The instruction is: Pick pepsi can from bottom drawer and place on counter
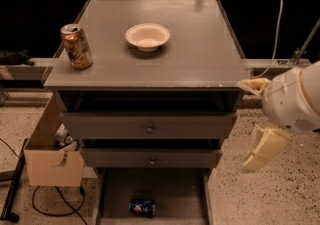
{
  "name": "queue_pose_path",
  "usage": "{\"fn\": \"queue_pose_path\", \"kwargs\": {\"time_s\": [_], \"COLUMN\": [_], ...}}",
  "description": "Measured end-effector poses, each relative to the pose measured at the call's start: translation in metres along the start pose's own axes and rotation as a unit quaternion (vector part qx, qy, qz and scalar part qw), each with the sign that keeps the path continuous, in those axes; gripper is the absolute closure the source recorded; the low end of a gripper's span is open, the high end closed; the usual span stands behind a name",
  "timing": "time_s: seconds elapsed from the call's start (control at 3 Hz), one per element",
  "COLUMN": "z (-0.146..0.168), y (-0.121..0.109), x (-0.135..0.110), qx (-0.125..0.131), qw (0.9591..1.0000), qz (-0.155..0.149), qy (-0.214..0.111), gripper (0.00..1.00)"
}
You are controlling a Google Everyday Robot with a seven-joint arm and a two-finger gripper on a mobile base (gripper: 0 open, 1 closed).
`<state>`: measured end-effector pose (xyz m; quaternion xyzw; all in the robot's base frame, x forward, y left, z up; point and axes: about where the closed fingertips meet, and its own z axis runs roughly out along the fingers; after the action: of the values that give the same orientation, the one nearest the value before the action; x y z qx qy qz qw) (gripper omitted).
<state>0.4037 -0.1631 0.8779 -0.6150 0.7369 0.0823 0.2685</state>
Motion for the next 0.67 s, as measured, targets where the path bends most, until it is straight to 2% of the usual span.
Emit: {"fn": "queue_pose_path", "kwargs": {"time_s": [0.33, 0.67], "z": [0.0454, 0.0458], "y": [0.0073, 0.0062], "x": [0.013, 0.0094], "qx": [-0.019, -0.014], "qw": [0.9986, 0.9986], "qz": [-0.04, -0.044], "qy": [-0.03, -0.025], "gripper": [0.0, 0.0]}}
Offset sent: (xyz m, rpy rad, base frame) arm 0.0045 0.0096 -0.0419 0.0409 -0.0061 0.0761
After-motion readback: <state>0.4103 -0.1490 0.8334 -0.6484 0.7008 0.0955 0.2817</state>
